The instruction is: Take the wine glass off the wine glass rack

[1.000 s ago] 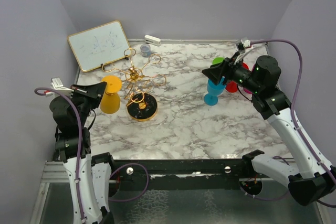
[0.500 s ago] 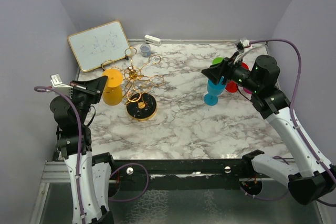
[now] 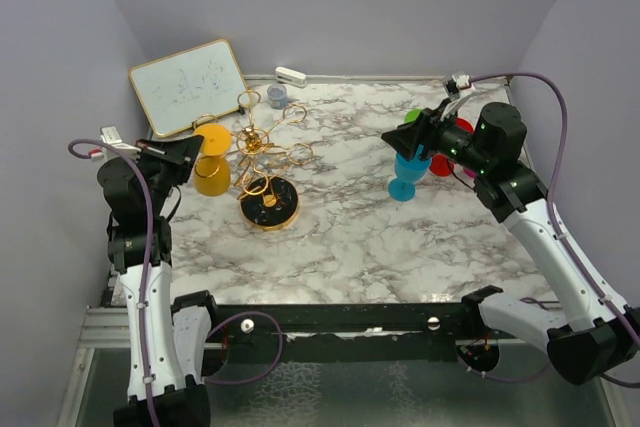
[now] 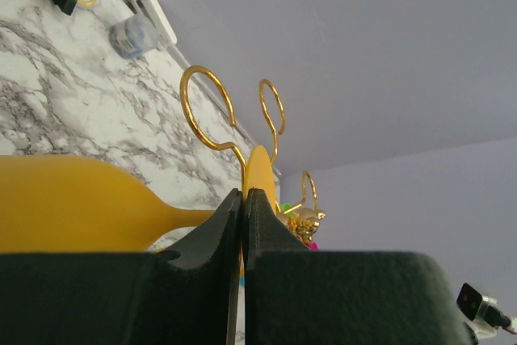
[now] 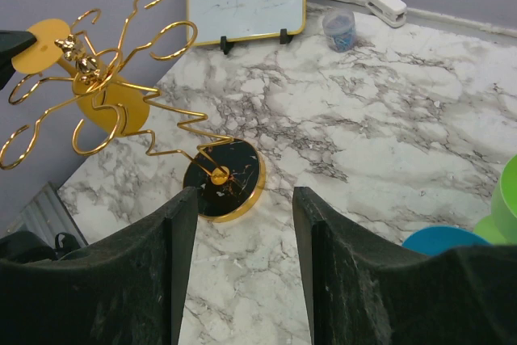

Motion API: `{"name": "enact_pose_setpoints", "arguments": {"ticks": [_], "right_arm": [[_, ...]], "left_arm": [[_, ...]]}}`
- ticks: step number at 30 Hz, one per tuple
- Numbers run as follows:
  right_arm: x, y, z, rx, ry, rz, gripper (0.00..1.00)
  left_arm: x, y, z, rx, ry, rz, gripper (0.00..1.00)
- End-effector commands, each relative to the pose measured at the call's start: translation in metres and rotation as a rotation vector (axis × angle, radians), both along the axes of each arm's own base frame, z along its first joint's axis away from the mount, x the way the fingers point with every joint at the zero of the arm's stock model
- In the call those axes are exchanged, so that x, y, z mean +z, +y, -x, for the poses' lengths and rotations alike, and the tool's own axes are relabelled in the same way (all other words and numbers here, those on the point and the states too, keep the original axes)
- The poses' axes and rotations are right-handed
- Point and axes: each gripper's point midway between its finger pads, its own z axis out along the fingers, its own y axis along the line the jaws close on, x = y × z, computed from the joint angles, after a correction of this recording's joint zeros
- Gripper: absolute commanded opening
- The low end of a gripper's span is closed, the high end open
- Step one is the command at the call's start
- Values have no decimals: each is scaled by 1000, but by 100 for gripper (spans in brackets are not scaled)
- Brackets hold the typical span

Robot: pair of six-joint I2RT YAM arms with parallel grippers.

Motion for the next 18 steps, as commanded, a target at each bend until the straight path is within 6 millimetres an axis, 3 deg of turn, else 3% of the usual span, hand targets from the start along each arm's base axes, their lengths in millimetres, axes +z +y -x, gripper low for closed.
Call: {"name": "enact_pose_setpoints", "arguments": {"ticks": [1, 13, 18], "right_arm": [[12, 2, -6, -10, -36, -11, 50], [15, 2, -12, -18, -39, 0, 50], [19, 4, -8, 5, -44, 0, 50]], "left_arm": [[25, 10, -4, 48, -69, -71, 0], [78, 74, -8, 335, 1, -423, 0], [110, 83, -34, 356, -83, -484, 0]]}}
